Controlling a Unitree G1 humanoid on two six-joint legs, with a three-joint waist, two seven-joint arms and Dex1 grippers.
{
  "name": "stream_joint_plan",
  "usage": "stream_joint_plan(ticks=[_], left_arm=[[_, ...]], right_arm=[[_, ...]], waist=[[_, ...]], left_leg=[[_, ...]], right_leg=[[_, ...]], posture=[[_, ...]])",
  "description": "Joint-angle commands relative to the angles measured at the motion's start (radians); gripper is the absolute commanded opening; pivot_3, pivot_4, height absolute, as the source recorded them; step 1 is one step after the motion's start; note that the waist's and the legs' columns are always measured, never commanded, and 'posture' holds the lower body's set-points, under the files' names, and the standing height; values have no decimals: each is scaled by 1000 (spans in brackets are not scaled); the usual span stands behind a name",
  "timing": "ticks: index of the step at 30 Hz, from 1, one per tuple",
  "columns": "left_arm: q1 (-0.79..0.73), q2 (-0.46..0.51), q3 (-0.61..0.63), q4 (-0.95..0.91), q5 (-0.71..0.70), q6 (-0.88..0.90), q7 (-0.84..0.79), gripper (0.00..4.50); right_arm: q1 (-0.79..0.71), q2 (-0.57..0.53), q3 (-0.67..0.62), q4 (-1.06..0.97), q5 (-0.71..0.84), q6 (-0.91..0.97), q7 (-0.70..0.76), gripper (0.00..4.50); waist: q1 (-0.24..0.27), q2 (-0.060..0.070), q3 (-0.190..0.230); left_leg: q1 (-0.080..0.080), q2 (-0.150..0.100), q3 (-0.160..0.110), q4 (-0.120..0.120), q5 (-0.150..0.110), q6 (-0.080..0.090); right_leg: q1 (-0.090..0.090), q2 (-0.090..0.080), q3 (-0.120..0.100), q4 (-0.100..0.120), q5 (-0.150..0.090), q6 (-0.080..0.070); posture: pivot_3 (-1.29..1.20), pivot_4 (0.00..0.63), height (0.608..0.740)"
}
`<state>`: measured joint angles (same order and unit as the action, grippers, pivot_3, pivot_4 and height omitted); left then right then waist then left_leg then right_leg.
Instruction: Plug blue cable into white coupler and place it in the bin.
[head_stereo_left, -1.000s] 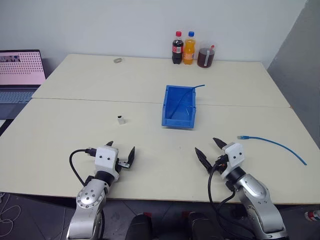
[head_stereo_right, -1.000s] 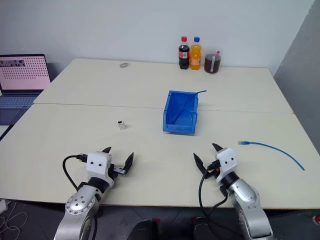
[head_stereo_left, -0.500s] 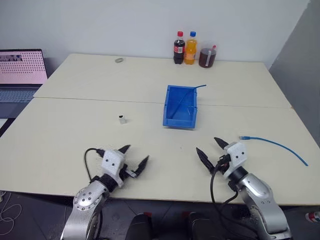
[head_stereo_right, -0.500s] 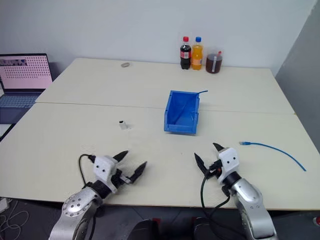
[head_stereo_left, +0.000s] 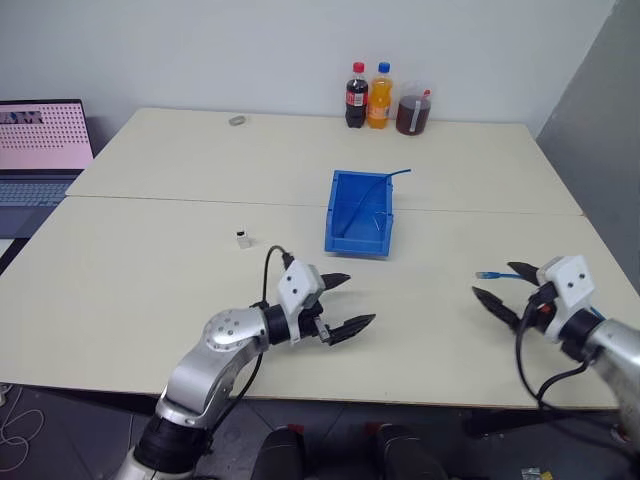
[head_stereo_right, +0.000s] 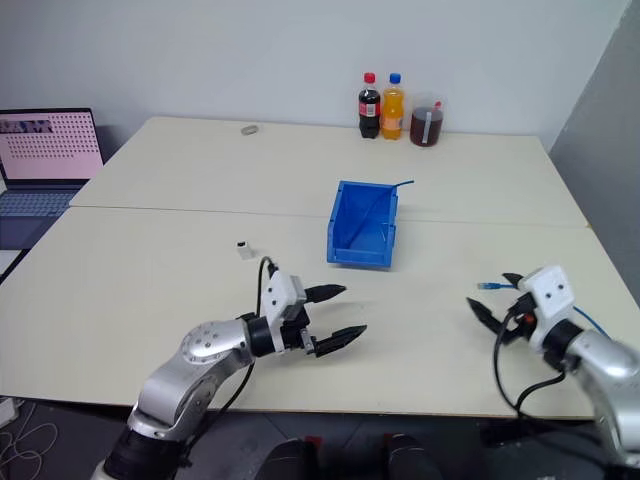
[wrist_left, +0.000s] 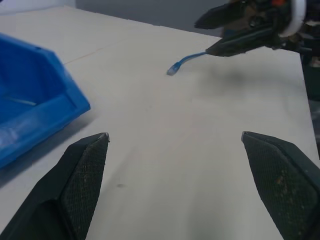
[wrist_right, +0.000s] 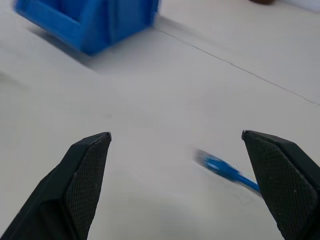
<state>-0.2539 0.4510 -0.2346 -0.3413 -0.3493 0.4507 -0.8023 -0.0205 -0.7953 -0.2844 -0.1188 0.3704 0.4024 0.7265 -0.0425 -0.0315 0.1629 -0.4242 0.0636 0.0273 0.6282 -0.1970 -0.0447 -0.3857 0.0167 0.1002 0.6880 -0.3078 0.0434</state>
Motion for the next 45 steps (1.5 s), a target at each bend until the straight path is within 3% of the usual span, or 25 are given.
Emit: stream_joint_plan(ticks=[1,5,11,14,22,29,35,40,45], left_arm=[[-45,18,-45,-17,26,2,-34,4500],[-84,28,-85,-11,47,-1,-63,4500],[-108,24,-110,3,79,-21,-73,4500],[-108,28,-114,3,91,-30,-75,4500],[-75,37,-92,-19,60,-9,-94,4500],[4,83,-25,-77,-27,31,-127,4500],[260,299,113,-130,-66,10,-216,4500],[327,328,243,-10,-28,-56,-162,4500],[287,324,298,99,2,-117,-143,4500]], right_arm=[[-138,-76,58,266,-44,-27,135,4460],[-375,-127,209,595,-174,-132,274,4460],[-654,-108,352,978,-327,-272,376,4460],[-741,-98,381,1104,-353,-256,458,3994],[-811,-83,420,1216,-423,-355,540,1821],[-813,-36,441,1171,-428,-429,631,139],[-753,42,508,786,-394,-483,763,67],[-727,163,570,506,-390,-394,725,67],[-807,363,686,496,-473,-348,614,67]], waist=[[-4,0,0],[-15,4,3],[-15,6,3],[-14,6,3],[-13,6,3],[-21,6,3],[-44,9,5],[-37,10,8],[-20,10,8]], left_leg=[[0,0,0,0,0,0],[0,0,1,0,0,0],[0,0,1,0,0,0],[-1,-1,1,0,0,0],[-1,-1,1,0,0,0],[5,0,1,0,0,0],[8,1,0,-2,0,0],[8,1,-1,-2,0,0],[7,1,0,-1,0,0]], right_leg=[[0,0,0,0,0,0],[1,0,1,-2,2,-3],[1,0,1,-4,3,-3],[1,-1,1,-6,3,-4],[2,-2,1,-7,3,-4],[7,-1,0,-6,3,-3],[9,0,0,-5,2,-5],[8,-2,-2,-4,2,-5],[7,-3,-2,-4,2,-5]], posture=[[0,150,740],[0,150,740],[0,150,740],[0,150,740],[0,150,740],[0,150,740],[0,150,740],[0,150,740],[0,150,740]])
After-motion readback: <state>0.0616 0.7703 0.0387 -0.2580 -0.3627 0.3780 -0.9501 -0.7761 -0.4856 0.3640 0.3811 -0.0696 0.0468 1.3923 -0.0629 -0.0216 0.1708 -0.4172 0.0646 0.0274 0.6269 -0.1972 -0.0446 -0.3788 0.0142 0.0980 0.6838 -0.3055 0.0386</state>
